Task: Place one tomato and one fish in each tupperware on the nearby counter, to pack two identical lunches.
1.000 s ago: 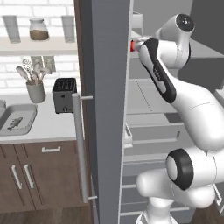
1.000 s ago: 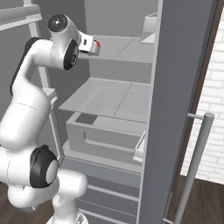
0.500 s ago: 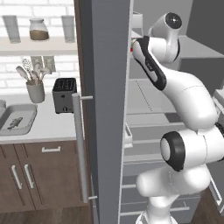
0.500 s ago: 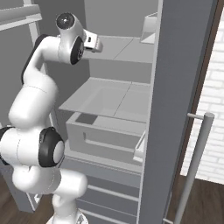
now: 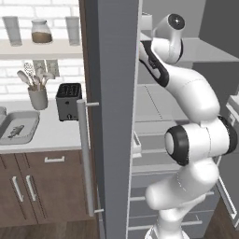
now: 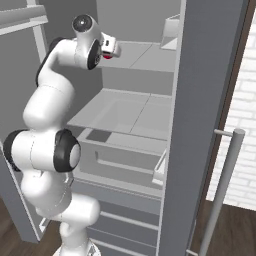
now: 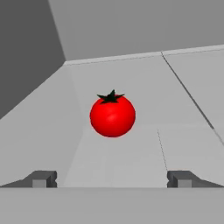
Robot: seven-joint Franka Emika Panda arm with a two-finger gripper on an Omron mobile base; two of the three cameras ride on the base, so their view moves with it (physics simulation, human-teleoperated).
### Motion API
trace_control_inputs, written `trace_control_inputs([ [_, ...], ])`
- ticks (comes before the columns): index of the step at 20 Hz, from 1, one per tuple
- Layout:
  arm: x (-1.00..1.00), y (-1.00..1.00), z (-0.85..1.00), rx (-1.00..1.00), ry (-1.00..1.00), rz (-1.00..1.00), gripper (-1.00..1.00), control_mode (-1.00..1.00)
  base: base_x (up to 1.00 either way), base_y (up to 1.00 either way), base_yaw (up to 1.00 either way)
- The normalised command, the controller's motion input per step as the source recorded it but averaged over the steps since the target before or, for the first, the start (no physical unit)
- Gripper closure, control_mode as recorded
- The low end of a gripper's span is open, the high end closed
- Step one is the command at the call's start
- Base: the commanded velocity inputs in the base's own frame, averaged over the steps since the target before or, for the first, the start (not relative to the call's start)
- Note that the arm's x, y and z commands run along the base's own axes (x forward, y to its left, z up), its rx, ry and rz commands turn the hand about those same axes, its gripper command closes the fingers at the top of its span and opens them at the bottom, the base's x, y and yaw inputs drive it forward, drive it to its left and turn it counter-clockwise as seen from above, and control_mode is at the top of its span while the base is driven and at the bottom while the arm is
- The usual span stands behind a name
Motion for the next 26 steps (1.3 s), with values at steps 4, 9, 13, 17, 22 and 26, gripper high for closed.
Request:
trace_control_inputs([
  [4,0.43,0.00,-0.05,0.00,0.00,0.00,-1.00,-1.00,0.00,0.00,0.00],
  [9,0.42,0.00,-0.13,0.00,0.00,0.00,-1.00,-1.00,0.00,0.00,0.00],
  [13,0.51,0.00,-0.18,0.00,0.00,0.00,-1.00,-1.00,0.00,0.00,0.00],
  [17,0.55,0.00,-0.12,0.00,0.00,0.00,-1.00,-1.00,0.00,0.00,0.00],
  [22,0.24,0.00,-0.20,0.00,0.04,0.00,1.00,-1.00,0.00,0.00,0.00],
  [26,0.11,0.00,-0.25,0.00,0.00,0.00,1.00,-1.00,0.00,0.00,0.00],
])
